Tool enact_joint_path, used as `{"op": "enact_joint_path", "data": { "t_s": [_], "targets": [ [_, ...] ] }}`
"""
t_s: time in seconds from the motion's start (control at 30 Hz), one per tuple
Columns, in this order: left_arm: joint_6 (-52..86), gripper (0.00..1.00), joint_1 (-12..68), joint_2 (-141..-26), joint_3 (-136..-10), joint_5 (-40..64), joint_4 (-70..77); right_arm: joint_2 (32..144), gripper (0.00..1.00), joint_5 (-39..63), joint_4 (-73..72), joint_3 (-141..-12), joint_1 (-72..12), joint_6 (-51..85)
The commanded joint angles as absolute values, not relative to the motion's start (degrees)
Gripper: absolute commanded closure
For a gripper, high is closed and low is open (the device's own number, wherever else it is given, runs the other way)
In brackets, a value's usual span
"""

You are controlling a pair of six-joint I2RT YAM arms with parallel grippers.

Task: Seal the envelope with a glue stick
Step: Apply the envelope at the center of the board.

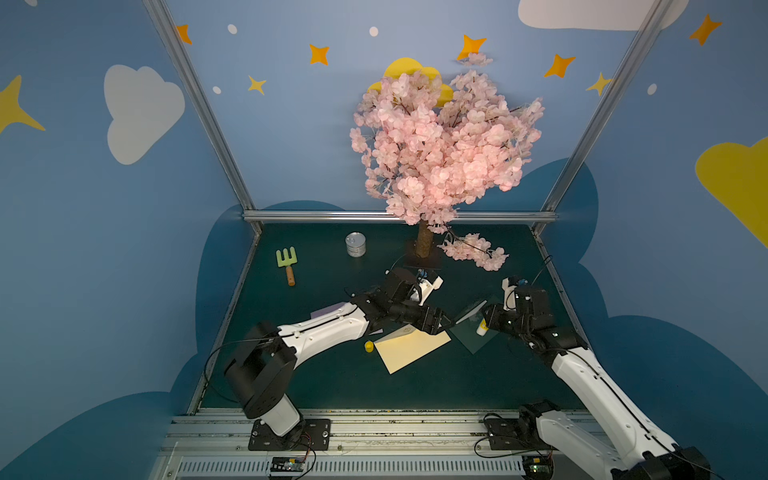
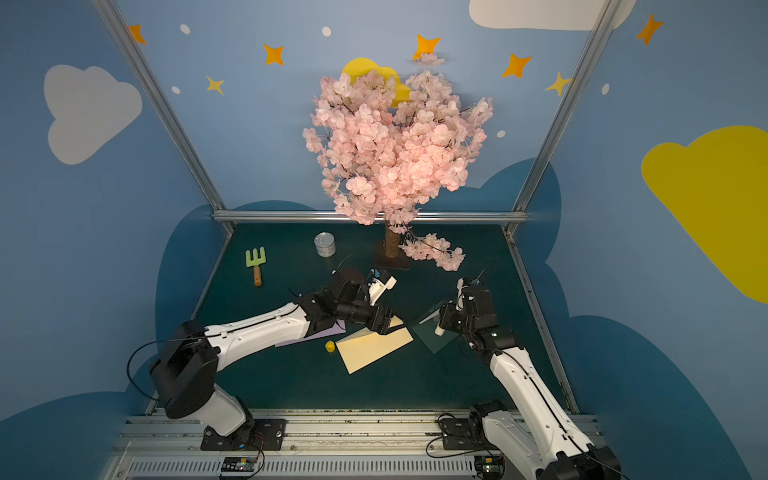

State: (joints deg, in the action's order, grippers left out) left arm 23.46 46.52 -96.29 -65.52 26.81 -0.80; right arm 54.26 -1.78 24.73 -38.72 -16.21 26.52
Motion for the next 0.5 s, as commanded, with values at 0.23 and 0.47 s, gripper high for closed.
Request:
{"op": "enact_joint_path", "data": {
  "t_s": [0.23, 0.47],
  "targets": [
    [5.9, 0.21, 47.9, -114.1, -83.9, 21.9, -10.8, 59.3, 1.0, -11.1, 25.3, -40.2, -12.4, 32.0],
    [-2.5, 0.4, 47.6, -127.9, -100.0, 20.8, -18.5, 59.3, 1.0, 3.3, 22.2, -39.4, -7.2, 37.1]
  ]
}}
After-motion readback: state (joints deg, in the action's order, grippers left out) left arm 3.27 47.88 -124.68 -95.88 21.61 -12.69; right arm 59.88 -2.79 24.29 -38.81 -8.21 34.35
